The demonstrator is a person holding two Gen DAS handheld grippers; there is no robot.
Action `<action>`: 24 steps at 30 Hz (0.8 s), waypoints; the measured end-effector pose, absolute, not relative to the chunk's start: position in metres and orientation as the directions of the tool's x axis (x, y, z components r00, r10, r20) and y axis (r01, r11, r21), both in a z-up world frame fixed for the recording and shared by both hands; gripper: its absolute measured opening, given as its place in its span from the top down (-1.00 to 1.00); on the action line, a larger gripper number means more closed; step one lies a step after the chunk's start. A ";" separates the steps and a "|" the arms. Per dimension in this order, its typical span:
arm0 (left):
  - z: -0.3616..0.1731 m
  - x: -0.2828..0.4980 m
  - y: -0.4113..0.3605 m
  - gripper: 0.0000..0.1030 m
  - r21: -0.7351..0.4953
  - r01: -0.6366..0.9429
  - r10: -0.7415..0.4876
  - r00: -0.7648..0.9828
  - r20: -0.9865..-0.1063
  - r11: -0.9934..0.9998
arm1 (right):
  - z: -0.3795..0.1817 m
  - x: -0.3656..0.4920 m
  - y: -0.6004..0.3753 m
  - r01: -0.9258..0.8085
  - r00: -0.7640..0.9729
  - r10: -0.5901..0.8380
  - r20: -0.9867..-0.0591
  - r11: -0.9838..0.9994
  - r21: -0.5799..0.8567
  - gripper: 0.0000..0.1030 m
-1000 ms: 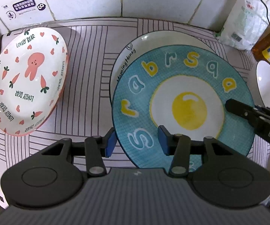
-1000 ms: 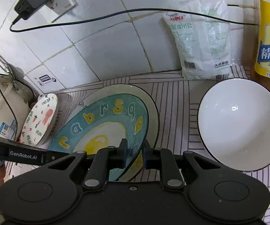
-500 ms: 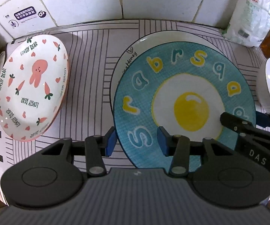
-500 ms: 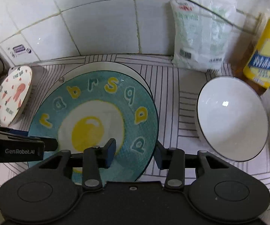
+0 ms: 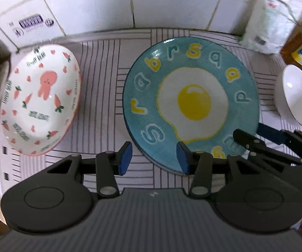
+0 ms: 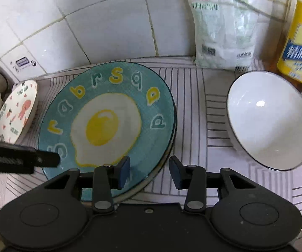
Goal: Organize plates and bowls
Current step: 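Lower the egg plate onto the white plate and open both grippers, then move both grippers to the pink bunny plate and grasp its rim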
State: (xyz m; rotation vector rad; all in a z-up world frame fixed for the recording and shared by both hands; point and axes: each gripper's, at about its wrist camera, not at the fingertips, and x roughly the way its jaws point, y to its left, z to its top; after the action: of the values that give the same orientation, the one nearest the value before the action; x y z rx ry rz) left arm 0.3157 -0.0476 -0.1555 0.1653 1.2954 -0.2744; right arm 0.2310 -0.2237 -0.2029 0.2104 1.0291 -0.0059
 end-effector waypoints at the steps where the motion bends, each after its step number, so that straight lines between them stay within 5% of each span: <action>1: -0.150 0.311 -0.047 0.11 -0.025 0.304 -0.107 0.256 -0.961 0.952 | -0.199 0.226 -0.224 0.100 0.525 0.098 -0.846 0.979 0.176 0.09; 11: -0.102 0.275 -0.018 0.06 -0.010 0.355 -0.128 0.310 -0.942 0.935 | -0.141 0.181 -0.227 0.037 0.659 0.146 -0.738 0.974 0.226 0.06; 24: -0.058 0.258 0.087 -0.08 -0.014 0.297 -0.149 0.437 -0.887 0.955 | -0.089 0.154 -0.164 -0.195 0.725 0.303 -0.618 0.952 0.237 -0.24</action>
State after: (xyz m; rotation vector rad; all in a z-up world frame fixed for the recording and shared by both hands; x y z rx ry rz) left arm 0.2582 0.0867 -0.0576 0.1520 1.0841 -0.2780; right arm 0.1540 -0.1635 -0.0888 0.1603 0.7083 0.2756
